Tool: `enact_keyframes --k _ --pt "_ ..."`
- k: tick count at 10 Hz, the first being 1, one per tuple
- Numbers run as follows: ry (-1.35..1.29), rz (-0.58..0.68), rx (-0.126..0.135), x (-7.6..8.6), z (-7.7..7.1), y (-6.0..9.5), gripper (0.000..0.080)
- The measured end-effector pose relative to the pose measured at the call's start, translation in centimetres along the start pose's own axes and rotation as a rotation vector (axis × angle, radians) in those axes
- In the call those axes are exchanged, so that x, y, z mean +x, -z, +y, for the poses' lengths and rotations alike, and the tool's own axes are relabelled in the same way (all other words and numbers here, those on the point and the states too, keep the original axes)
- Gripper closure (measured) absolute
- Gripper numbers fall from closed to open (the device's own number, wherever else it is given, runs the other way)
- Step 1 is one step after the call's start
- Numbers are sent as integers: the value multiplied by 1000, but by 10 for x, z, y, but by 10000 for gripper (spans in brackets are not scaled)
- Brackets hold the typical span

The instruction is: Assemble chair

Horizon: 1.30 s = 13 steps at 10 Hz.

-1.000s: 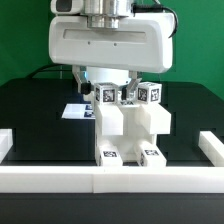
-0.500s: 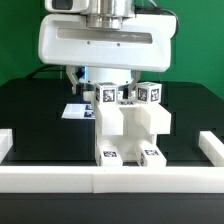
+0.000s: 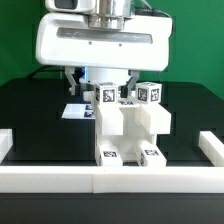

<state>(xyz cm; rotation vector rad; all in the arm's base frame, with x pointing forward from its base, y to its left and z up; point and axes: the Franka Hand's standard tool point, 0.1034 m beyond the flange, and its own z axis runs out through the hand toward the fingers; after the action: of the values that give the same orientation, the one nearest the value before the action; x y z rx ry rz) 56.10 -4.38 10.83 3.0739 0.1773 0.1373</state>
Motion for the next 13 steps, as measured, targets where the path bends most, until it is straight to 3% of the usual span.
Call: enact_keyframes --k 1,4,13 --pt "-9 0 0 0 0 0 151" --pt "-45 -1 0 0 0 0 534" --pt "-643 -1 3 -1 0 -1 528"
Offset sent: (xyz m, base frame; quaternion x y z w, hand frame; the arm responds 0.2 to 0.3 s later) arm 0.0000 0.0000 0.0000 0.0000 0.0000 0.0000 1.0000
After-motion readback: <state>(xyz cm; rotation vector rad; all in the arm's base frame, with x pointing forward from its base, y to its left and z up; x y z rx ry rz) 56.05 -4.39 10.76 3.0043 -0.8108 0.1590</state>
